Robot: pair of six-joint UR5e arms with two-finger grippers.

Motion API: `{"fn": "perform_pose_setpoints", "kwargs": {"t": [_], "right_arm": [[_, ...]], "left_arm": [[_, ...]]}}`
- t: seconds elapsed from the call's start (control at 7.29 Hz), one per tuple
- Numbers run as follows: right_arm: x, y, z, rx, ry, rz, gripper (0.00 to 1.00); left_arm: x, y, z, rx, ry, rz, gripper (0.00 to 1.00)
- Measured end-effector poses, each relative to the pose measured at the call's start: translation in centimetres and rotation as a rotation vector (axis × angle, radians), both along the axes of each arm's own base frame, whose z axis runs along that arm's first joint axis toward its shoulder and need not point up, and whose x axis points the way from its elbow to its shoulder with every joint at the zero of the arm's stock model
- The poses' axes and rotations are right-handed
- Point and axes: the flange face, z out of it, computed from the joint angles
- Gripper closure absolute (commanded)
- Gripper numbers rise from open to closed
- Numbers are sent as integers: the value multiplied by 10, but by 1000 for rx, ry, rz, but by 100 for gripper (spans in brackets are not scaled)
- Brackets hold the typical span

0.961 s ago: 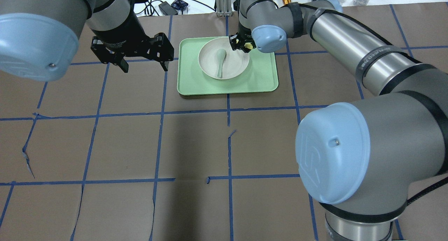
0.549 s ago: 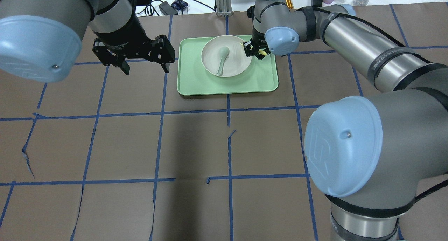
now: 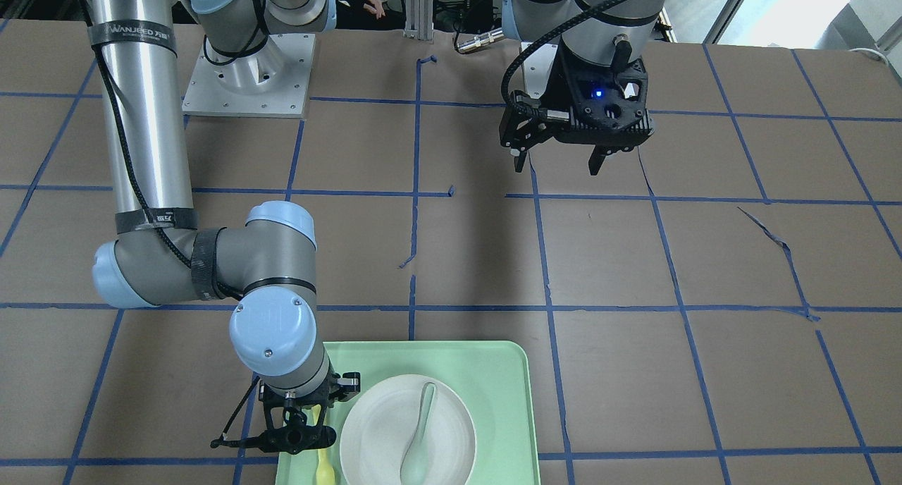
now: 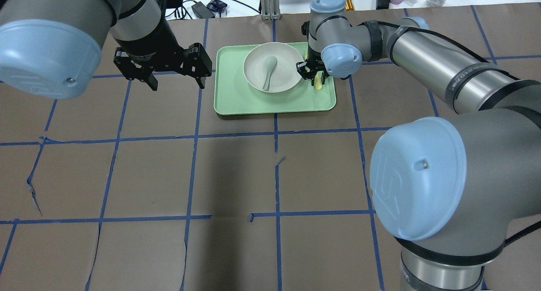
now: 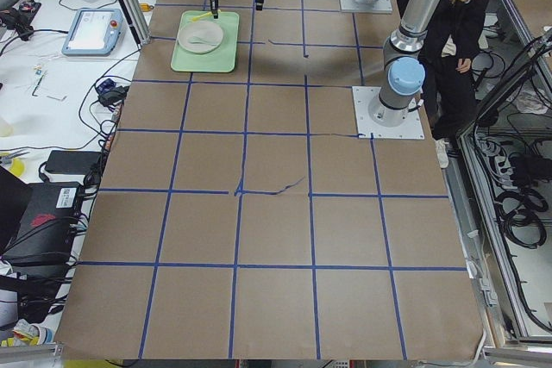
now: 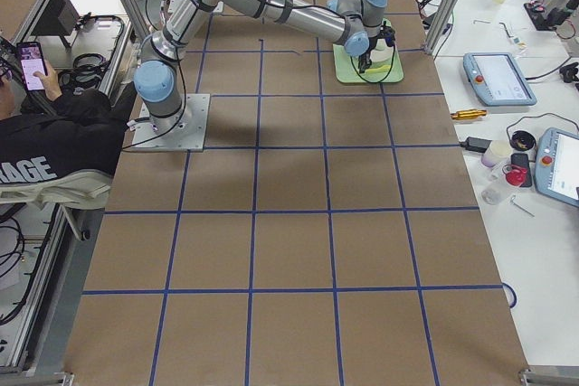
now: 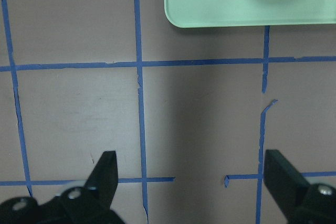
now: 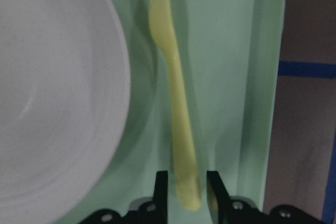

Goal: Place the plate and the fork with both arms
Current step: 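Release the yellow fork with the right gripper and hold position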

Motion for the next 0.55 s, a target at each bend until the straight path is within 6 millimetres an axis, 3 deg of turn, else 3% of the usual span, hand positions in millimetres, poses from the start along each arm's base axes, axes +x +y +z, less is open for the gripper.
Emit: {"fn": "perform_pose_setpoints", "kwargs": {"t": [0.27, 0.55], "right_arm": [[-1, 9, -4, -4, -1, 7, 0], [-1, 10, 22, -46, -8, 16, 0]], "left_arm": [[0, 0, -1, 1, 0, 0, 0], [0, 0, -1, 2, -1, 0, 0]]}}
